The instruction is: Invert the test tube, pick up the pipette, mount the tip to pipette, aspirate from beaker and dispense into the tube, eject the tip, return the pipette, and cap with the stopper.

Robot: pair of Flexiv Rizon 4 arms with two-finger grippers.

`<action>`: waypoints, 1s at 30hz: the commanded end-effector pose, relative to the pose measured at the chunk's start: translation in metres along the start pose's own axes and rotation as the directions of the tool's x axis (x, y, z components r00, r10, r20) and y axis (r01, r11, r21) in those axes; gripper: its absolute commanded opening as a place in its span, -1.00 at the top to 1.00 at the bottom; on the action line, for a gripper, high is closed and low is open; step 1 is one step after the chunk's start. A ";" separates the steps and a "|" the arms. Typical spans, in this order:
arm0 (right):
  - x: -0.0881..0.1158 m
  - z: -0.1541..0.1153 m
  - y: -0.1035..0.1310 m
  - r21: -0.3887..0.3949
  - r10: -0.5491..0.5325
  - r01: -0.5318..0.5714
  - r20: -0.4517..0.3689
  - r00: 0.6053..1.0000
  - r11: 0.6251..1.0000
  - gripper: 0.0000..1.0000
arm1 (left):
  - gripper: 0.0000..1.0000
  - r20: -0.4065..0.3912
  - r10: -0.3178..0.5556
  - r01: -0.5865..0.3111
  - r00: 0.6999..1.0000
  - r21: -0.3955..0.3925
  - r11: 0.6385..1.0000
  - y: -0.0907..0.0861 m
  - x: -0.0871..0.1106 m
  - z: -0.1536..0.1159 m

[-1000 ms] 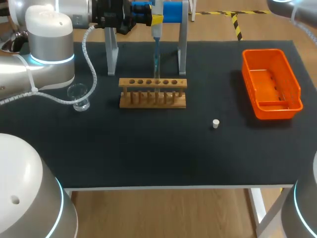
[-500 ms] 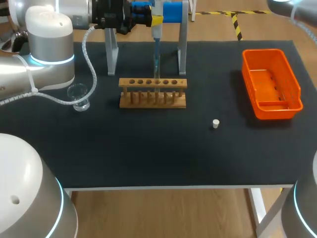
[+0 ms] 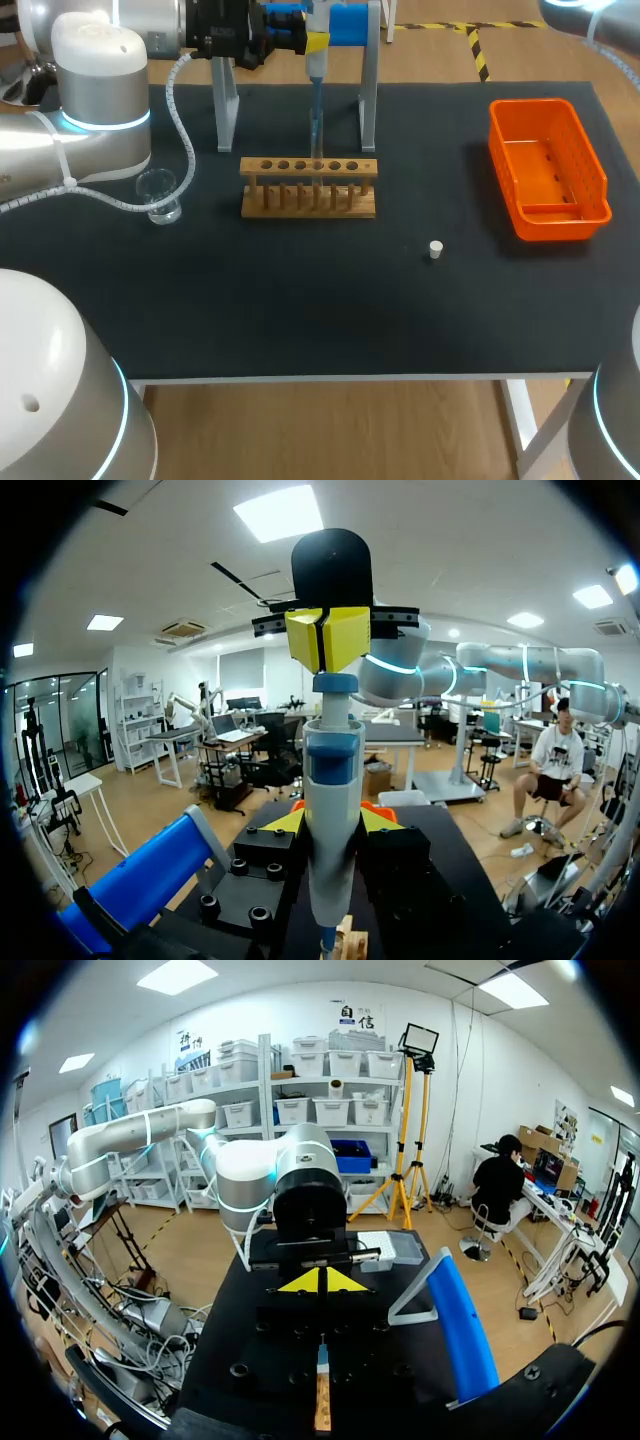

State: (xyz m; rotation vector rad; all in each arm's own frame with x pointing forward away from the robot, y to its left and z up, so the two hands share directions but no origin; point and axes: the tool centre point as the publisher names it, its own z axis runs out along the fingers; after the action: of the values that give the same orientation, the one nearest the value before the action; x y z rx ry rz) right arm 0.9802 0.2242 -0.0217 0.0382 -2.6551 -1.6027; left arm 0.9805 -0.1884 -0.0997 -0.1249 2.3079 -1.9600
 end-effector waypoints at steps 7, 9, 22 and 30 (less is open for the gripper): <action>0.002 0.001 -0.011 0.003 0.011 -0.011 -0.006 1.000 1.000 1.00 | 1.00 0.000 0.001 -0.001 1.000 0.001 1.000 -0.003 -0.001 -0.001; 0.002 0.001 -0.012 0.004 0.014 -0.014 -0.007 1.000 1.000 1.00 | 1.00 0.000 0.001 -0.001 1.000 0.001 1.000 -0.003 -0.001 -0.001; 0.005 0.003 -0.021 0.018 0.028 -0.028 -0.013 1.000 0.999 1.00 | 1.00 0.000 0.001 -0.001 1.000 0.001 1.000 -0.003 -0.001 -0.001; 0.005 -0.002 -0.013 0.008 0.009 -0.009 -0.002 1.000 1.000 1.00 | 1.00 0.000 0.001 -0.001 1.000 0.001 1.000 -0.003 -0.001 -0.001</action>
State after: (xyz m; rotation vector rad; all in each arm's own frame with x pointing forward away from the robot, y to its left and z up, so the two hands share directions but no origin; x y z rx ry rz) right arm 0.9774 0.2192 -0.0325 0.0207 -2.6542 -1.5814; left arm 0.9809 -0.1887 -0.1006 -0.1251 2.3071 -1.9612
